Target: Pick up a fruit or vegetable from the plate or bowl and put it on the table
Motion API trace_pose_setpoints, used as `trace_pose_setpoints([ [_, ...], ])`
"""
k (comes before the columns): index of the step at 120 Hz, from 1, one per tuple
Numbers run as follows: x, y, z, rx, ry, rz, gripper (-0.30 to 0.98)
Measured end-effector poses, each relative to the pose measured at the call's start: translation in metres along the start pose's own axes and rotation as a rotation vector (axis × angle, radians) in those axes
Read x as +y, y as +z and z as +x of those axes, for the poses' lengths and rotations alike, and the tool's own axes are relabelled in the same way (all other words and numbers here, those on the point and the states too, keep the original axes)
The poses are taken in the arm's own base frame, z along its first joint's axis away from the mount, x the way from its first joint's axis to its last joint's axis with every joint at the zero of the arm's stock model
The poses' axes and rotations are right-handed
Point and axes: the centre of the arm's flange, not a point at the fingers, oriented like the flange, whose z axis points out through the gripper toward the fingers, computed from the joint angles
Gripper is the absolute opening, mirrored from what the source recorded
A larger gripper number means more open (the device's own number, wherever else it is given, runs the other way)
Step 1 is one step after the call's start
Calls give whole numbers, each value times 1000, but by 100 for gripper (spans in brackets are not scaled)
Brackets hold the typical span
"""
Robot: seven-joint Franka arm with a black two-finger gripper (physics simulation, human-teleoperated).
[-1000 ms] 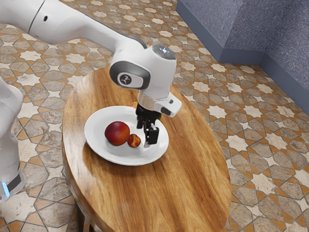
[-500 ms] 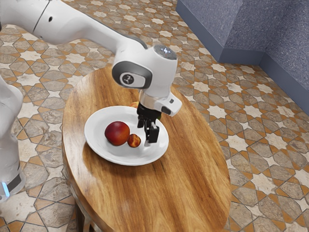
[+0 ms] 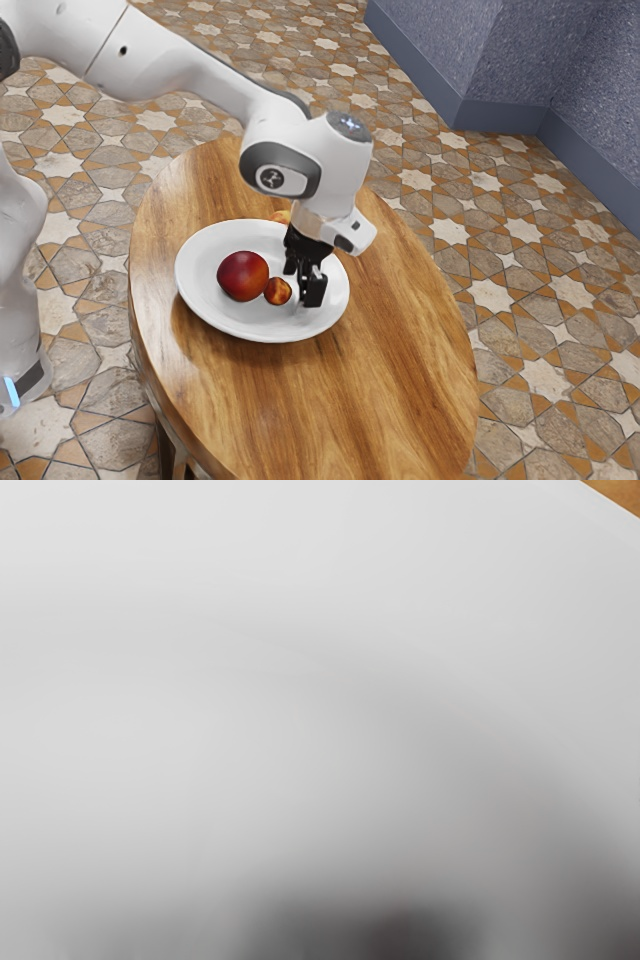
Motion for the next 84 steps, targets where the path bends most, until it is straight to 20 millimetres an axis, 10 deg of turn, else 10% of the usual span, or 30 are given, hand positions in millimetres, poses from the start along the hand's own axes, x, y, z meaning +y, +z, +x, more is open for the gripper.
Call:
trace_pose_setpoints([
  [84,-2,7,-4,-37,22,1,69],
])
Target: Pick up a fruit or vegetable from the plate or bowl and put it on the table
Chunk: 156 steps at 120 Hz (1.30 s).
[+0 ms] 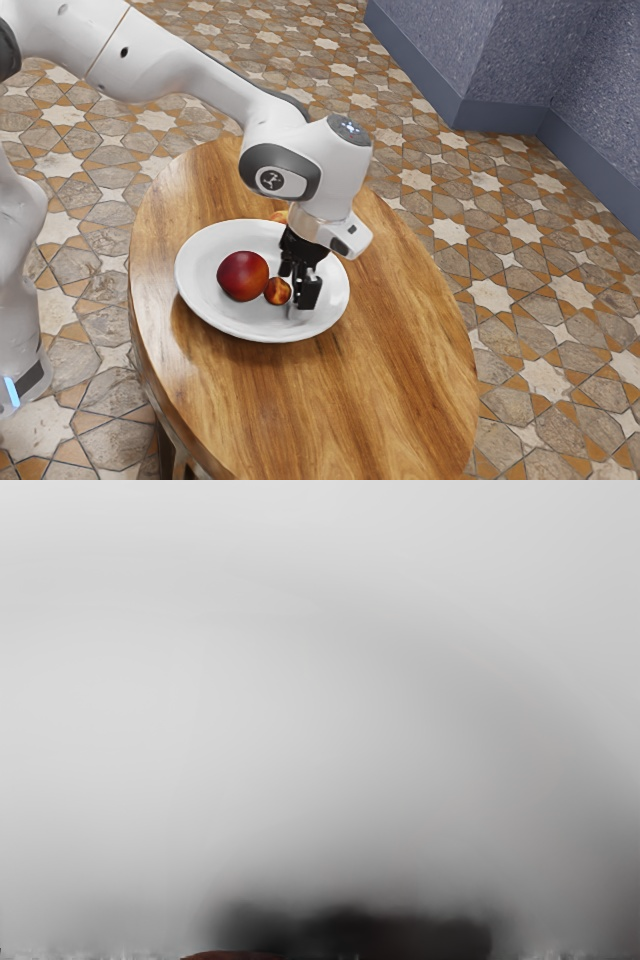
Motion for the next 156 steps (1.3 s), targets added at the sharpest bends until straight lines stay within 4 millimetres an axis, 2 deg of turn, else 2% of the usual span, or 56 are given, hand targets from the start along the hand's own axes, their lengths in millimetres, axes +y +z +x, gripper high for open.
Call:
trace_pose_setpoints([
  [21,-1,-1,-3,-10,4,2,69],
  [42,-10,4,-5,-28,-9,0,69],
  [117,-12,8,-9,-49,3,4,68],
  [156,-12,10,-10,-54,5,5,59],
])
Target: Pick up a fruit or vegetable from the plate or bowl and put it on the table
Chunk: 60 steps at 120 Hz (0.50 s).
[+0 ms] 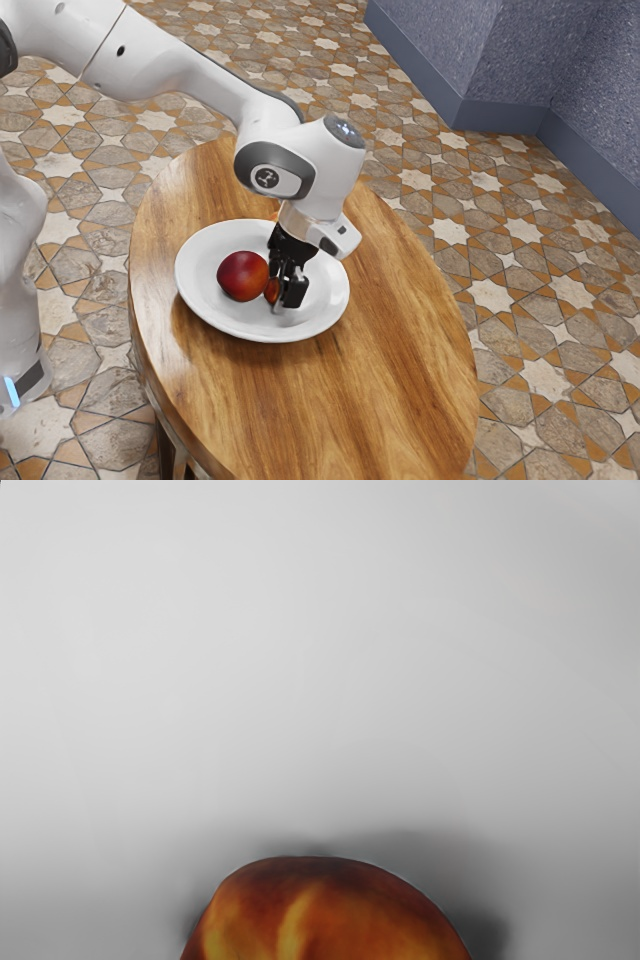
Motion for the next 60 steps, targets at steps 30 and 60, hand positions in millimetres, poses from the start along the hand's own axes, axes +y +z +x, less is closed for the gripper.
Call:
trace_pose_setpoints([
  [30,0,1,0,-2,0,1,48],
  [60,0,1,1,-3,-1,1,34],
])
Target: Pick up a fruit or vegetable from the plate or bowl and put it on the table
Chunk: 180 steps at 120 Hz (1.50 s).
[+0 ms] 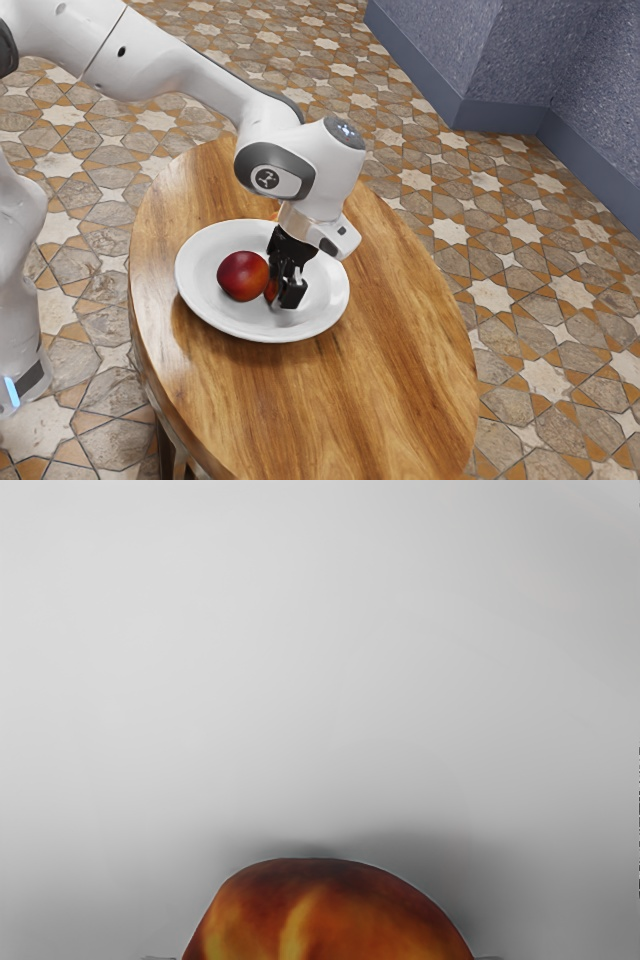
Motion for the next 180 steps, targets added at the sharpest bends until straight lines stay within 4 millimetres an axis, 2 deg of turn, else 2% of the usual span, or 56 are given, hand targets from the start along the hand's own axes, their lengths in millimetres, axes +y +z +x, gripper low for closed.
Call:
trace_pose_setpoints([
  [35,0,0,0,0,-4,6,25],
  [63,-1,0,-2,-17,-12,11,26],
  [87,-17,2,-2,-41,-44,11,26],
  [146,-18,-11,4,4,-37,26,25],
  [157,-18,-22,10,38,-34,28,25],
  [168,-16,-45,19,91,-29,24,25],
  [180,3,-75,26,157,7,23,25],
])
